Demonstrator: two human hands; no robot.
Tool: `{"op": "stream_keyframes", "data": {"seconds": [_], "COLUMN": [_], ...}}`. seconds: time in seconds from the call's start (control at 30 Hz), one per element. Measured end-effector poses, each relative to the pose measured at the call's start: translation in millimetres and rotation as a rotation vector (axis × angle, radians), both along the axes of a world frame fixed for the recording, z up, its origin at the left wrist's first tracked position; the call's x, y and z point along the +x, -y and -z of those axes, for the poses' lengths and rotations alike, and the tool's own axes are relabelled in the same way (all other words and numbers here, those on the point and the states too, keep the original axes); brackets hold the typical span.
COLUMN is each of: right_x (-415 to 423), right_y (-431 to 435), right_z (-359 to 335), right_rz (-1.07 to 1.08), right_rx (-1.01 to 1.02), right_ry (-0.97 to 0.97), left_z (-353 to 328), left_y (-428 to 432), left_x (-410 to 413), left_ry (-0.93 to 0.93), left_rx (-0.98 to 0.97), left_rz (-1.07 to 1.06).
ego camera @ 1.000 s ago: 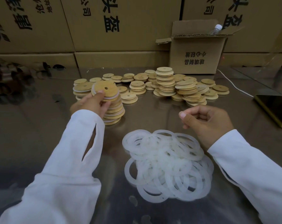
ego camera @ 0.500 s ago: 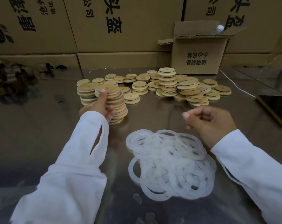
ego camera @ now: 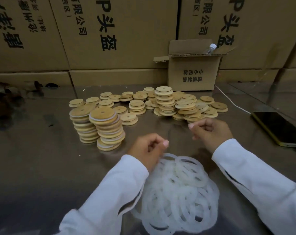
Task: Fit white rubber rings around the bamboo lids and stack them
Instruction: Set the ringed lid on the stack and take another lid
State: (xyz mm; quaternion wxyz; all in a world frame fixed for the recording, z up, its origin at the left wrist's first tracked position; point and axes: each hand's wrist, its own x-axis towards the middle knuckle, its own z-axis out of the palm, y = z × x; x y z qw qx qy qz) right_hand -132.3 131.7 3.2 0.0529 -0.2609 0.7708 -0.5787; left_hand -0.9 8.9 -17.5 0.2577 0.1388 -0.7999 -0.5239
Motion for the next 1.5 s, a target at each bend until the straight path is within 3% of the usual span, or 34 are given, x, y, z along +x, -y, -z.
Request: {"op": "stream_keyframes", "data": {"seconds": [0.37, 0.53, 0.87, 1.03, 1.17, 1.3, 1.5], "right_x": [-94.4, -105.5, -100.0, -62.0, -6.8, 34.7, 44.4], "right_y": [85.2, 95.6, 81.7, 61.2, 26.3, 0.9, -4.9], "right_z": [-26.6, -14.1, -6.5, -25.1, -34.8, -16.7, 7.3], "right_rz": [0.267, 0.269, 0.313, 0.171, -0.052, -0.275, -0.332], "right_rx": [0.246, 0.260, 0.260, 0.084, -0.062, -0.087, -0.071], "right_ry": [0.022, 0.098, -0.068, -0.201, -0.337, -0.418, -0.439], "left_z": [18.4, 16.5, 13.4, 6.9, -2.0, -14.8, -7.4], "left_y": [7.0, 8.1, 8.2, 7.2, 5.6, 6.8, 1.0], "left_x": [-9.8, -8.9, -7.9, -8.4, -7.2, -2.3, 8.7], "left_ry": [0.136, 0.140, 0.129, 0.072, -0.033, -0.060, -0.120], "left_rx": [-0.162, -0.197, -0.153, 0.010, 0.297, 0.594, 0.436], "left_rz": [0.036, 0.020, 0.026, -0.035, -0.113, 0.002, 0.029]}}
